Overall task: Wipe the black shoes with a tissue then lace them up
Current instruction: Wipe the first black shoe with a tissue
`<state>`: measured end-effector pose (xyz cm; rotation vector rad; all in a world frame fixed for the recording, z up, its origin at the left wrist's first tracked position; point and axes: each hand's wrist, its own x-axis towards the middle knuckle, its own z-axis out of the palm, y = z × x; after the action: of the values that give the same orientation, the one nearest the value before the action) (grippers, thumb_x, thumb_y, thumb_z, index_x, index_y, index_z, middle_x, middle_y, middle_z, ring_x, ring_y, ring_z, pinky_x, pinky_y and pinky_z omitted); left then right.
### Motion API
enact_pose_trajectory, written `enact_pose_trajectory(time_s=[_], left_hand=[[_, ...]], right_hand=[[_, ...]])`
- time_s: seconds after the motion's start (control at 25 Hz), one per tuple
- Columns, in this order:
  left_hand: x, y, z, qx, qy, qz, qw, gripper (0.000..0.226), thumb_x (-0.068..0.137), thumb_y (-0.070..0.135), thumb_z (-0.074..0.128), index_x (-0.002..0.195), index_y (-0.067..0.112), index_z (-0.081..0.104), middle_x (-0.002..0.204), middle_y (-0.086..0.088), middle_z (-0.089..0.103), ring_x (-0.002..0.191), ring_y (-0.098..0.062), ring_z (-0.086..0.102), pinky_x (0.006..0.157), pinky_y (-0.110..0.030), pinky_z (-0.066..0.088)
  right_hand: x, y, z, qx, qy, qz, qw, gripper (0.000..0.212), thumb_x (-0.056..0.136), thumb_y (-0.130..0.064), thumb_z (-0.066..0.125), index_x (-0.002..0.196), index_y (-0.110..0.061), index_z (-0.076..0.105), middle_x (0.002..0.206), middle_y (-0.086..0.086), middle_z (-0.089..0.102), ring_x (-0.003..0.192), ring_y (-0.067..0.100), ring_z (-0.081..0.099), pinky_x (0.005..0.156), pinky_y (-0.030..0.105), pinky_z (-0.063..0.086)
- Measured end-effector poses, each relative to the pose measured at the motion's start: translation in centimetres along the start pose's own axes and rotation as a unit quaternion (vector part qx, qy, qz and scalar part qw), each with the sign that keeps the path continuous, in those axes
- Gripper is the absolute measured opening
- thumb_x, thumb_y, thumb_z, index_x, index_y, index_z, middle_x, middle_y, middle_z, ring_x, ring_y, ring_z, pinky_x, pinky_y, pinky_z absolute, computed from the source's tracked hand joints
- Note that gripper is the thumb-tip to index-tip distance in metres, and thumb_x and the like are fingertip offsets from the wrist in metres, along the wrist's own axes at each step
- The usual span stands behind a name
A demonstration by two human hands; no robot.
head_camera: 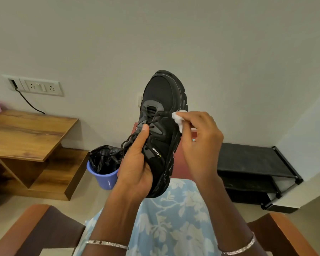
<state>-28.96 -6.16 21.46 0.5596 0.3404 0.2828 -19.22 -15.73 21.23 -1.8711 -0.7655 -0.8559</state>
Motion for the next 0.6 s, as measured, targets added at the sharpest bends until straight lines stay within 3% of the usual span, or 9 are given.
enact_pose_trajectory(time_s=[0.08,0.28,0.4,0.48,0.6], left_hand=[[0.0,0.5,-0.2,-0.014,-0.006,-0.005,1.0,0.04,0.097,0.041,0.055,0.091,0.013,0.082,0.11,-0.015,0.075,0.104,-0.029,0.072,0.1,-0.044,0.051],[0.7,1.5,-1.2,-0.053,-0.031,-0.021,0.998,0.044,0.096,0.042,0.055,0.101,0.006,0.079,0.121,-0.021,0.07,0.11,-0.033,0.069,0.094,-0.044,0.057],[0.7,1.2,-1.3,-0.069,-0.056,-0.035,0.995,0.032,0.096,0.022,0.056,0.095,0.001,0.08,0.114,-0.023,0.071,0.102,-0.032,0.072,0.086,-0.043,0.06],[0.5,0.6,-1.3,-0.065,-0.065,-0.051,0.994,0.029,0.096,0.015,0.053,0.099,0.0,0.078,0.117,-0.023,0.071,0.104,-0.032,0.072,0.089,-0.044,0.059],[0.4,0.5,-1.4,-0.079,-0.068,-0.071,0.992,0.033,0.097,0.016,0.052,0.097,-0.003,0.078,0.114,-0.024,0.071,0.101,-0.033,0.073,0.089,-0.045,0.059]], right_hand=[[-0.7,-0.1,-0.3,0.021,-0.047,-0.002,0.999,0.019,0.09,-0.002,0.068,0.106,-0.008,0.076,0.102,0.004,0.071,0.094,0.015,0.066,0.079,0.023,0.054],[-3.9,-1.7,-1.6,0.103,-0.207,-0.005,0.973,0.02,0.085,-0.003,0.07,0.099,-0.014,0.079,0.095,-0.004,0.071,0.087,0.007,0.066,0.075,0.025,0.056],[-2.1,-1.5,-0.7,0.087,-0.155,-0.011,0.984,0.017,0.086,-0.004,0.072,0.099,-0.012,0.079,0.094,-0.001,0.071,0.085,0.009,0.067,0.073,0.03,0.057],[-0.8,-1.5,0.1,0.034,-0.112,-0.016,0.993,0.017,0.088,-0.005,0.071,0.103,-0.011,0.078,0.098,0.001,0.07,0.088,0.013,0.066,0.073,0.032,0.057],[-0.6,-1.6,-0.5,0.027,-0.179,0.004,0.983,0.018,0.089,-0.006,0.071,0.102,-0.015,0.078,0.099,-0.003,0.069,0.088,0.009,0.066,0.074,0.032,0.058]])
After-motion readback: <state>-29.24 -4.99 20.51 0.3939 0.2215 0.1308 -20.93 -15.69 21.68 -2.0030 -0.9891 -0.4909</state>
